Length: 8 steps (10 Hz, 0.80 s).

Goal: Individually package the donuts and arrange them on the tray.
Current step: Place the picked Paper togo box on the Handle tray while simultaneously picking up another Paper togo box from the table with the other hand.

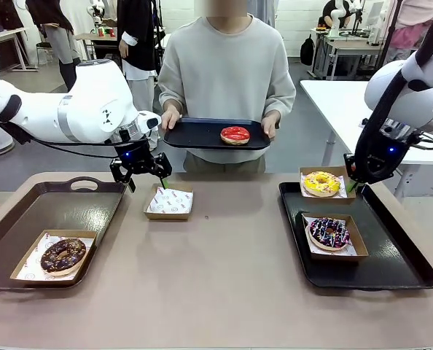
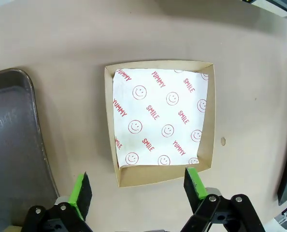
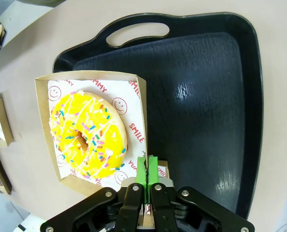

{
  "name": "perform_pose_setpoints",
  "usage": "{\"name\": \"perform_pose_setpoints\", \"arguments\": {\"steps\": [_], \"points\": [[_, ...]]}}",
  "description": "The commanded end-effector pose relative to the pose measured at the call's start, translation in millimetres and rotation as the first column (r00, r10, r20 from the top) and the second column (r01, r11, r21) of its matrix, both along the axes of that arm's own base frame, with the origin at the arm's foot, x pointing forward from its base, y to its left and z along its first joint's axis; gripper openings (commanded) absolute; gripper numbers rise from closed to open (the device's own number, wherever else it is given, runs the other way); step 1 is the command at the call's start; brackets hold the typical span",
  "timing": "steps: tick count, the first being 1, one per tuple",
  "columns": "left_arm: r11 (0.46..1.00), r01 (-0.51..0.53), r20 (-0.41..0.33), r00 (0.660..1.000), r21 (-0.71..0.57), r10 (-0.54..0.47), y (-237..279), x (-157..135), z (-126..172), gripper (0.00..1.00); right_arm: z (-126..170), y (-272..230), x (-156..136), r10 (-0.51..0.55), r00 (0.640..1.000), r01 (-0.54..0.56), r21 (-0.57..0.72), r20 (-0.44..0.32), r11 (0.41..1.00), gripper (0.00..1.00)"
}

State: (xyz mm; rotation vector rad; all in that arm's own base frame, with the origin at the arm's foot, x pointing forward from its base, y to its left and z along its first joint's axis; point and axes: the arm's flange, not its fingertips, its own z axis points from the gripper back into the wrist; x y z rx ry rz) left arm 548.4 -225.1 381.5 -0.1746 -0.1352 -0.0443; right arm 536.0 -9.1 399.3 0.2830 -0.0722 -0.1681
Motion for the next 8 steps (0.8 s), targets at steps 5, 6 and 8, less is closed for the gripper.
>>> {"name": "perform_pose_setpoints", "arguments": {"steps": [5,6,8], "points": [[0.999,0.022,-0.019,1.0,0.03,-0.021,-11.6,7.7,-2.7,1.0,-11.4,-14.8,7.9,0.05,0.999,-0.05,-0.016,0.005,0.999,0.01],[0.999,0.026,-0.034,0.999,0.038,-0.025,-17.9,9.4,-2.7,1.0,-15.5,-17.6,8.8,0.087,0.996,-0.086,-0.034,0.019,0.996,0.01],[0.997,0.024,-0.045,0.999,0.072,-0.02,-28.4,9.4,-3.2,1.0,-26.9,-22.8,13.6,0.125,0.992,-0.124,-0.047,0.029,0.991,0.01]]}}
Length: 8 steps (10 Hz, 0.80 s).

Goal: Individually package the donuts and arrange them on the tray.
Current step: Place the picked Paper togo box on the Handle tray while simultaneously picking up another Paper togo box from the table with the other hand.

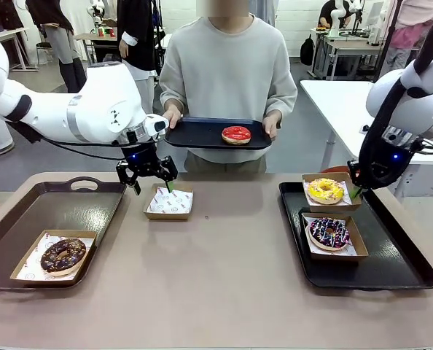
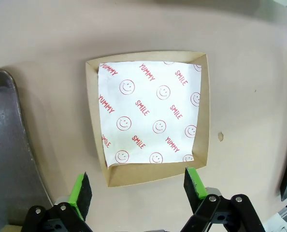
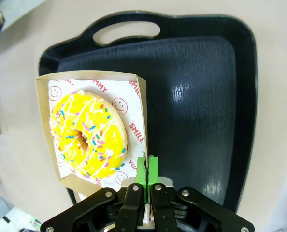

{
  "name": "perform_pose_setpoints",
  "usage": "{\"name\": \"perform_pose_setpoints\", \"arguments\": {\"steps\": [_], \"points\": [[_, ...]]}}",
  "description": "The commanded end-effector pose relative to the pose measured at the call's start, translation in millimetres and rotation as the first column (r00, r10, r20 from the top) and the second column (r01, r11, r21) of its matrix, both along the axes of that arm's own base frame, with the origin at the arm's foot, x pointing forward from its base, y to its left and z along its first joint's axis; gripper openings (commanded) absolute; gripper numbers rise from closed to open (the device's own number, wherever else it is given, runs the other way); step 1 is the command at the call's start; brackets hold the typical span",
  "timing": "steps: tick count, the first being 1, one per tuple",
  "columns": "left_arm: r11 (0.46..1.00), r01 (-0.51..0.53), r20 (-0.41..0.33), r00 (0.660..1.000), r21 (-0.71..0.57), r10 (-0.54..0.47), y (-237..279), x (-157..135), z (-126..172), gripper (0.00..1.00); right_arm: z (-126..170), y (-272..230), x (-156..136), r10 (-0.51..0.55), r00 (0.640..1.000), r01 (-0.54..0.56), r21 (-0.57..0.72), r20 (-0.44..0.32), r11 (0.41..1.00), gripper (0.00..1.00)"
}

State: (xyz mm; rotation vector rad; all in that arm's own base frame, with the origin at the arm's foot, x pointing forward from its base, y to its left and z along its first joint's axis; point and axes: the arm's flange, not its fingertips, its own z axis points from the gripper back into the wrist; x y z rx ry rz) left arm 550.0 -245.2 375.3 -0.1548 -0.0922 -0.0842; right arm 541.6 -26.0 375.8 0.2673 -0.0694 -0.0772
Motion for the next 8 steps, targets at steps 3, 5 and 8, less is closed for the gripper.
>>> {"name": "perform_pose_setpoints", "arguments": {"steps": [3,5,8], "points": [[0.997,-0.02,-0.016,1.0,0.079,0.021,-16.4,8.5,-1.7,1.0,-26.5,-7.2,24.6,0.052,0.998,-0.052,-0.018,0.034,0.998,0.01],[0.996,-0.024,-0.023,0.999,0.084,0.026,-16.2,9.2,-4.0,1.0,-35.2,-0.5,35.8,0.06,0.998,-0.06,0.018,0.018,0.998,0.01],[0.995,-0.032,-0.035,0.999,0.092,0.036,-16.4,11.4,-5.3,1.0,-47.3,3.9,41.5,0.065,0.998,-0.064,0.024,-0.019,0.998,0.01]]}}
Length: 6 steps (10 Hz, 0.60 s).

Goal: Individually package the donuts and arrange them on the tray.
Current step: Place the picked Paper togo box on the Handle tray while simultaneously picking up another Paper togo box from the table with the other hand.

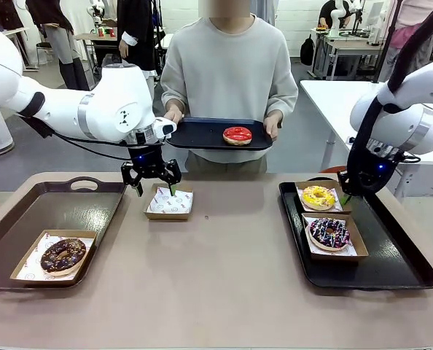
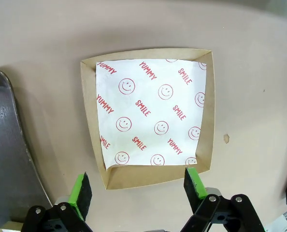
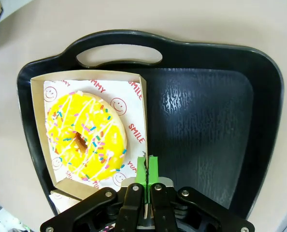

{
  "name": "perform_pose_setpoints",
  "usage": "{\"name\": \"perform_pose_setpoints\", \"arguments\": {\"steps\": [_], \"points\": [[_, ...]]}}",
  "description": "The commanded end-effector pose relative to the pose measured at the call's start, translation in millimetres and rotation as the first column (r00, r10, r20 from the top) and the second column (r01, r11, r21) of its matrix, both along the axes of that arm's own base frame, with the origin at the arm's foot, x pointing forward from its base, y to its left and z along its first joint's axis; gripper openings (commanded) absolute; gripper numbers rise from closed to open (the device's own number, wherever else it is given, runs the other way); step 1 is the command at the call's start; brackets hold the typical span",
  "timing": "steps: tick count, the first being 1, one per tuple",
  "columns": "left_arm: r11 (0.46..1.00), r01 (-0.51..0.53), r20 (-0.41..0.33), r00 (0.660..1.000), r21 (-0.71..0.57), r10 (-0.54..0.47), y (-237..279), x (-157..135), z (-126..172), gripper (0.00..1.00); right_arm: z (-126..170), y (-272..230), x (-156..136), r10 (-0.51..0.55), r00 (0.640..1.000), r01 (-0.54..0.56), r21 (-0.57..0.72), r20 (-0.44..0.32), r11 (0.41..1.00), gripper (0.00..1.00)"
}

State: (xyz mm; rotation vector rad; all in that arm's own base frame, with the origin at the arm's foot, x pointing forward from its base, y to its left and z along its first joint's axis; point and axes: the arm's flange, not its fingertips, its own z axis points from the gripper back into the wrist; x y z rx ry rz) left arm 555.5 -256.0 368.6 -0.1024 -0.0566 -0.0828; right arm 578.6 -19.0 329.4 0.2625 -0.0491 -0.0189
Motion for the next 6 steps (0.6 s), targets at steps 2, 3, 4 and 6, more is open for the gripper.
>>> {"name": "perform_pose_setpoints", "arguments": {"steps": [2,3,4,6], "points": [[0.999,-0.033,-0.01,0.999,0.043,0.033,-6.0,8.4,-1.1,1.0,-5.5,-2.2,4.2,0.002,1.0,-0.001,0.027,-0.02,1.0,0.01],[0.998,-0.036,-0.008,0.999,0.051,0.036,-5.5,9.7,-2.2,1.0,-5.1,-1.6,3.4,0.001,1.0,0.0,0.026,-0.023,1.0,0.01],[0.997,-0.045,-0.009,0.999,0.056,0.046,-4.0,11.3,-3.7,1.0,-4.1,-0.7,2.2,0.002,1.0,-0.001,0.028,-0.025,1.0,0.01],[0.996,-0.063,-0.014,0.998,0.066,0.065,0.3,14.2,-7.9,1.0,-3.6,-0.4,1.2,-0.002,1.0,0.003,0.023,-0.028,1.0,0.01]]}}
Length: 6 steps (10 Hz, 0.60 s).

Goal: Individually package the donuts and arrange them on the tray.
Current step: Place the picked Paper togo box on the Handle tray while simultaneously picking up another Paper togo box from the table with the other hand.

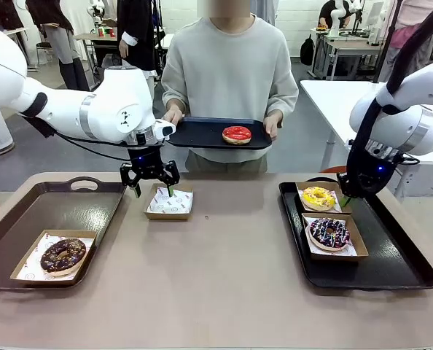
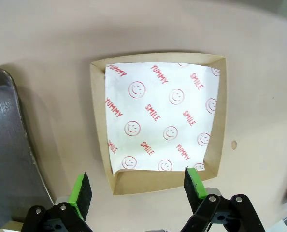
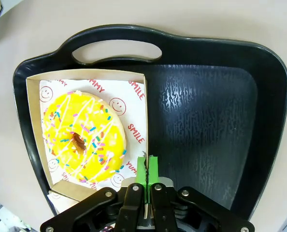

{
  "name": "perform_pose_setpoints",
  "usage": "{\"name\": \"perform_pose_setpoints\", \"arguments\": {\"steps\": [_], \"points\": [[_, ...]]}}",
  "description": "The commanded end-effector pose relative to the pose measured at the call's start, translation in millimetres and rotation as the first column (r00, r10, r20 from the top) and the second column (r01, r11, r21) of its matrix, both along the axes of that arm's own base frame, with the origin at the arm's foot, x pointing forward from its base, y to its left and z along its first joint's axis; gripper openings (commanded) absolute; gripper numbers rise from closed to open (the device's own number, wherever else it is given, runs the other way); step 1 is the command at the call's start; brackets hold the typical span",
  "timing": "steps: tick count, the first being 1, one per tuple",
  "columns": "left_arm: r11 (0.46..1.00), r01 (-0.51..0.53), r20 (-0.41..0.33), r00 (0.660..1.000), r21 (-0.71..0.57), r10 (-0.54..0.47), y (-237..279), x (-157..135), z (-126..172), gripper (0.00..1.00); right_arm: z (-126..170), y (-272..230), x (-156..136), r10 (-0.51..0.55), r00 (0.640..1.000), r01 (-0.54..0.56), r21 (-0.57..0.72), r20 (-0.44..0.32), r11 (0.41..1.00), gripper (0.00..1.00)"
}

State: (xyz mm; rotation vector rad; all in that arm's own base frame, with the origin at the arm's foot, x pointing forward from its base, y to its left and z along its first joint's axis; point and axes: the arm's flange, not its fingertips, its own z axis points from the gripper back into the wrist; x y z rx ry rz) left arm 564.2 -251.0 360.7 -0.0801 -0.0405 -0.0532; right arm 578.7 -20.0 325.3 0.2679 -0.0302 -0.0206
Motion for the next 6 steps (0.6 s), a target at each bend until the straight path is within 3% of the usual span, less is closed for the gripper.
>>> {"name": "perform_pose_setpoints", "arguments": {"steps": [1,6], "points": [[0.998,-0.043,-0.005,0.999,0.052,0.043,-2.9,7.4,-2.2,1.0,2.9,0.9,-0.8,-0.002,1.0,0.002,0.014,-0.006,1.0,0.01],[0.995,-0.064,-0.038,0.997,0.082,0.067,2.3,14.7,-13.1,1.0,12.9,1.5,-7.2,-0.022,1.0,0.022,-0.015,-0.022,1.0,0.01]]}}
